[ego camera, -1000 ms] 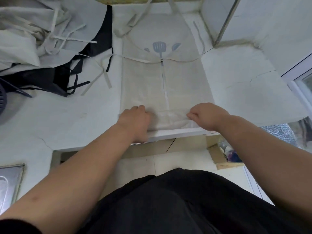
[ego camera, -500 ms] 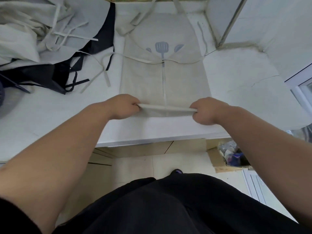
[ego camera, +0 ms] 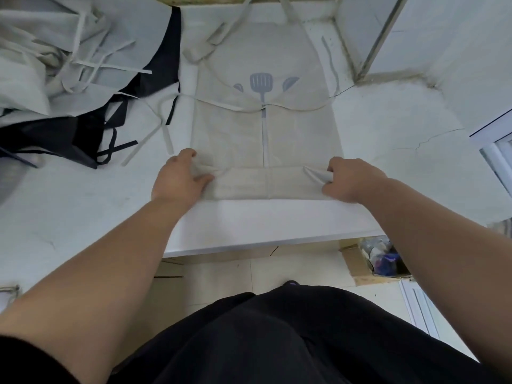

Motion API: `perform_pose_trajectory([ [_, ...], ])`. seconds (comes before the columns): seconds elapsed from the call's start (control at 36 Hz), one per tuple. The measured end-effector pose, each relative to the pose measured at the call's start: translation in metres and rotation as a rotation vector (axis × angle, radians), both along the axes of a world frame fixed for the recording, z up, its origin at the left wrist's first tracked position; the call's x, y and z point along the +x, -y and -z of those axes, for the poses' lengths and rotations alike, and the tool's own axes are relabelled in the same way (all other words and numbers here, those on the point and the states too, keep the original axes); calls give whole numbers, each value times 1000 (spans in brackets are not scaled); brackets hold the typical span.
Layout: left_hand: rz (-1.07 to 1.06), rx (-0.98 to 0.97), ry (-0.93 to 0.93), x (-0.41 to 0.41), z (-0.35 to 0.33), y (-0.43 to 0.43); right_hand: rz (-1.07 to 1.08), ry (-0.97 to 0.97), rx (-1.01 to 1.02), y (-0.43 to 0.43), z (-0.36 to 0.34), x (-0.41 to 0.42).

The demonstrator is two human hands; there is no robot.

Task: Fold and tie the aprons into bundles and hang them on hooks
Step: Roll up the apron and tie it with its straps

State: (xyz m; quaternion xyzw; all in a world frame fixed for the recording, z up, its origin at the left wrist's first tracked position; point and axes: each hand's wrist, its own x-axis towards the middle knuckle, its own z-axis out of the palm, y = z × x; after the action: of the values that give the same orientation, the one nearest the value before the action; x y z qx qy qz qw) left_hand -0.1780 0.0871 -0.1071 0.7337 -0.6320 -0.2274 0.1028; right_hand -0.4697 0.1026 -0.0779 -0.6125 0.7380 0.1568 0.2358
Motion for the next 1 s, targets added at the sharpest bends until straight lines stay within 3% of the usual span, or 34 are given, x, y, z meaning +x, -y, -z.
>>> perform_pose_trajectory([
  [0.11,239,-189,264,-18,7,-15,-51,-126,-97,-2,-2,12],
  [0.17,496,-196,189,-29,11,-17,-217,-254,-214,-2,-2,22],
  [0.22,622,-109,103,-40,13,-19,-357,-215,-249,-3,3,31],
  [0.31,605,23,171,-48,14,-25,-417,-45,-121,-8,18,39],
  [0.39,592,84,218,-47,10,-27,-361,-11,-5,-12,31,34],
  [0.56,545,116,243,-40,-1,-17,-378,75,-158,-12,39,11],
  [0.67,547,152,244,-40,-7,-9,-415,58,-165,-5,31,15],
  [0.78,573,106,310,-42,-16,3,-305,173,-89,8,12,15],
  [1.0,473,243,114,-47,-37,18,-351,149,-35,33,-2,4],
])
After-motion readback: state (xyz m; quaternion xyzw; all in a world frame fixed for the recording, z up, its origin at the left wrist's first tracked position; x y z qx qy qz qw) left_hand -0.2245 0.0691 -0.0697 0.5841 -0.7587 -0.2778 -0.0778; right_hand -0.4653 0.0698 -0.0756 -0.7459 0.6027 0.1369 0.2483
